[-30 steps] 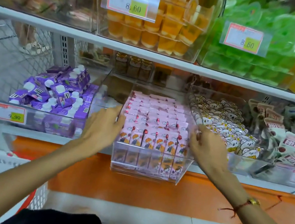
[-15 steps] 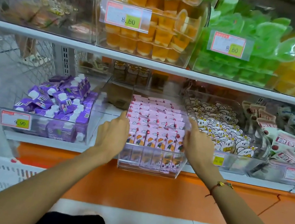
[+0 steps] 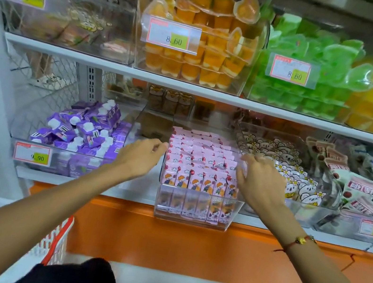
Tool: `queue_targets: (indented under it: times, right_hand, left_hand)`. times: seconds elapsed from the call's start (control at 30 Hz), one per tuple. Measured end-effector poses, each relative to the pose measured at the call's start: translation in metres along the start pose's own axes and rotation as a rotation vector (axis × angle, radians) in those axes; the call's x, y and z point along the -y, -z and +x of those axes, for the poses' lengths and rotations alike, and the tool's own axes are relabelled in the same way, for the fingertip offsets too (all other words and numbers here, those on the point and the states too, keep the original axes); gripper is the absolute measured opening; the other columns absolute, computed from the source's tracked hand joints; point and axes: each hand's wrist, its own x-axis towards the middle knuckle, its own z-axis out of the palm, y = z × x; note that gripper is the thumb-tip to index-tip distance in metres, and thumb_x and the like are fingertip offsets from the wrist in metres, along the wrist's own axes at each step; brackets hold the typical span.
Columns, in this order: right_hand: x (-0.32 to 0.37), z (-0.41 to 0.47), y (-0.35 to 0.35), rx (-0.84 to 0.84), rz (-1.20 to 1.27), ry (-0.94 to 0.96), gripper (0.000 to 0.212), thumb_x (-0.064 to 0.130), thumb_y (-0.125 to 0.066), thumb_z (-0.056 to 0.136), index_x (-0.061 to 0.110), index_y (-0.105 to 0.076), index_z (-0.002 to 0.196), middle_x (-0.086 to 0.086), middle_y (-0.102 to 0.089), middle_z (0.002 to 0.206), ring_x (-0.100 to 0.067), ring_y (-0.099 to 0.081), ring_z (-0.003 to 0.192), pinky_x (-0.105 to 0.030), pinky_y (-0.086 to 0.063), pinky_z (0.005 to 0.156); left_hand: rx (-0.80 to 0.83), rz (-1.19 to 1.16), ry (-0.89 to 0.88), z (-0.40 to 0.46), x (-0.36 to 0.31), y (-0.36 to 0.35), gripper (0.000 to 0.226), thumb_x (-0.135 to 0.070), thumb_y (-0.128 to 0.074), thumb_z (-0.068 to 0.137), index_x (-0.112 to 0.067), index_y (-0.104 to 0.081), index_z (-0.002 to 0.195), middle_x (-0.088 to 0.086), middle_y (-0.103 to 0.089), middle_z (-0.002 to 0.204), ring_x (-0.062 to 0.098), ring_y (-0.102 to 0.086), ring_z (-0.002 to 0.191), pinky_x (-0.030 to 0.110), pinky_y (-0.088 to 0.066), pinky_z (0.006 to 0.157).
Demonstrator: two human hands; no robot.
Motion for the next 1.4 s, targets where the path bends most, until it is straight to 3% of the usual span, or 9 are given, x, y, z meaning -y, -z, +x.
queue_targets:
  times: [0.3,0.57,0.7,0.87,1.0,1.1,1.17,1.27,1.4]
  right_hand:
    - [0.076,0.105,-0.051,0.271,0.28,0.177,0.034,0.022,-0.046,0.097,0.014,-0.057,0.129,-0.012,-0.059,0.128,-0.03,-0.052,0.119,-0.038,-0.044,0.093]
    - [0.104,0.182,-0.131,0.377,0.281,0.175,0.03,0.031,-0.043,0.099,0.016,-0.067,0.109,-0.012,-0.067,0.115,-0.031,-0.061,0.104,-0.032,-0.046,0.082]
    - [0.101,0.201,-0.14,0.516,0.54,0.005,0.028,0.037,-0.06,0.092,0.013,-0.072,0.096,-0.009,-0.07,0.078,-0.021,-0.065,0.066,-0.037,-0.056,0.077]
    - [0.1,0.196,-0.138,0.344,0.637,-0.052,0.025,0.022,-0.054,0.095,0.004,-0.07,0.095,-0.002,-0.06,0.064,-0.008,-0.051,0.044,-0.016,-0.043,0.046]
    - [0.102,0.179,-0.118,0.07,0.881,-0.156,0.022,0.017,-0.051,0.097,0.001,-0.059,0.109,-0.004,-0.058,0.094,-0.015,-0.056,0.075,-0.021,-0.043,0.062]
    - [0.099,0.164,-0.09,-0.1,1.164,-0.292,0.019,0.009,-0.053,0.096,-0.007,-0.056,0.106,-0.02,-0.063,0.099,-0.017,-0.059,0.082,-0.013,-0.045,0.067]
    - [0.094,0.145,-0.071,-0.202,1.338,-0.394,0.007,0.005,-0.052,0.096,-0.001,-0.053,0.099,-0.018,-0.061,0.091,-0.013,-0.057,0.078,-0.009,-0.044,0.069]
    - [0.08,0.11,-0.042,-0.209,1.411,-0.525,0.005,0.011,-0.049,0.099,0.006,-0.048,0.098,-0.006,-0.056,0.083,-0.017,-0.056,0.078,-0.032,-0.051,0.081]
    - [0.073,0.058,-0.008,-0.085,1.466,-0.552,0.008,0.01,-0.046,0.097,0.013,-0.053,0.093,0.001,-0.049,0.066,-0.011,-0.042,0.058,-0.027,-0.037,0.056]
  left_hand:
    - [-0.069,-0.305,0.032,0.039,0.004,-0.025,0.033,-0.042,-0.047,0.095,-0.031,-0.056,0.125,-0.008,-0.065,0.119,0.018,-0.065,0.1,0.041,-0.05,0.092]
    - [-0.078,-0.503,0.068,0.059,0.017,-0.038,0.028,-0.056,-0.044,0.079,-0.051,-0.051,0.106,-0.032,-0.058,0.098,-0.009,-0.058,0.085,0.026,-0.048,0.085]
    - [-0.089,-0.595,0.13,0.053,0.009,-0.047,0.028,-0.058,-0.04,0.079,-0.054,-0.049,0.106,-0.029,-0.057,0.109,-0.015,-0.054,0.091,0.017,-0.041,0.081]
    - [-0.073,-0.678,0.147,0.056,0.007,-0.049,0.021,-0.053,-0.042,0.078,-0.056,-0.051,0.096,-0.028,-0.059,0.107,-0.015,-0.054,0.093,0.014,-0.041,0.083]
    - [-0.04,-0.643,0.119,0.062,0.012,-0.042,0.015,-0.043,-0.054,0.089,-0.042,-0.056,0.104,-0.026,-0.06,0.097,-0.014,-0.056,0.081,0.003,-0.043,0.069]
    - [-0.044,-0.561,0.171,0.063,0.013,-0.035,0.028,-0.037,-0.059,0.09,-0.028,-0.058,0.117,-0.014,-0.061,0.106,0.004,-0.057,0.097,0.028,-0.047,0.094]
    - [-0.127,-0.465,0.13,0.055,0.006,-0.029,0.034,-0.035,-0.061,0.09,-0.025,-0.056,0.122,-0.007,-0.06,0.117,0.004,-0.052,0.099,0.026,-0.043,0.092]
    - [-0.287,-0.455,-0.064,0.032,-0.014,-0.019,0.035,-0.024,-0.063,0.089,-0.022,-0.054,0.123,-0.004,-0.056,0.122,0.003,-0.052,0.101,0.028,-0.045,0.089]
    - [-0.213,-0.421,-0.223,-0.004,-0.033,-0.015,0.047,-0.045,-0.056,0.089,-0.028,-0.047,0.132,-0.012,-0.05,0.125,0.003,-0.048,0.113,0.022,-0.04,0.093]
